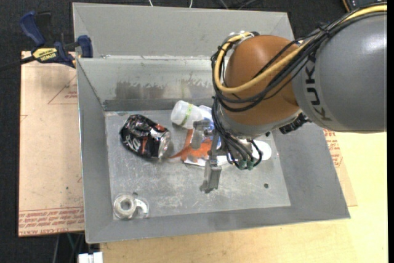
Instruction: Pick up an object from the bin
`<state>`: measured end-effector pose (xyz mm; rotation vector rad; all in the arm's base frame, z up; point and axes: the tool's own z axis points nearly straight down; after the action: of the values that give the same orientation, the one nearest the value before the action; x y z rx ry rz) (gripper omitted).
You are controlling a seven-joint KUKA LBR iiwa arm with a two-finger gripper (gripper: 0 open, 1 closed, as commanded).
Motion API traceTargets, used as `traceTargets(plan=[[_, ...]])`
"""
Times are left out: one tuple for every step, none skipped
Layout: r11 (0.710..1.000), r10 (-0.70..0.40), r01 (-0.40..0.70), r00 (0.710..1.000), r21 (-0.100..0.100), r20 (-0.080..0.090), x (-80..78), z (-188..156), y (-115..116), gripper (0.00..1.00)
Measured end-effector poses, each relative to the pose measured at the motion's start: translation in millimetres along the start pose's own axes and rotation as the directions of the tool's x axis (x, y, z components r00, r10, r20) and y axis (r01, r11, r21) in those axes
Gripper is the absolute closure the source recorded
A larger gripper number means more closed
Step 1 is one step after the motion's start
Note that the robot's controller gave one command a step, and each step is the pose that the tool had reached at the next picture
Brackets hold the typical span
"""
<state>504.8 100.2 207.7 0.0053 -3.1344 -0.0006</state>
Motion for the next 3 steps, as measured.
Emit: traceTargets(plan=[[1.000, 0.004, -0.004, 1.000, -0.001, 0.007, -1.7, -3.2, -0.8, 0.00], [0.975, -0.220, 0.220, 0.975, -0.002, 0.018, -61.7, 120.2, -22.0, 0.00], [0.969, -0.245, 0.245, 0.969, 0.000, 0.018, -69.6, 136.8, -24.7, 0.00]])
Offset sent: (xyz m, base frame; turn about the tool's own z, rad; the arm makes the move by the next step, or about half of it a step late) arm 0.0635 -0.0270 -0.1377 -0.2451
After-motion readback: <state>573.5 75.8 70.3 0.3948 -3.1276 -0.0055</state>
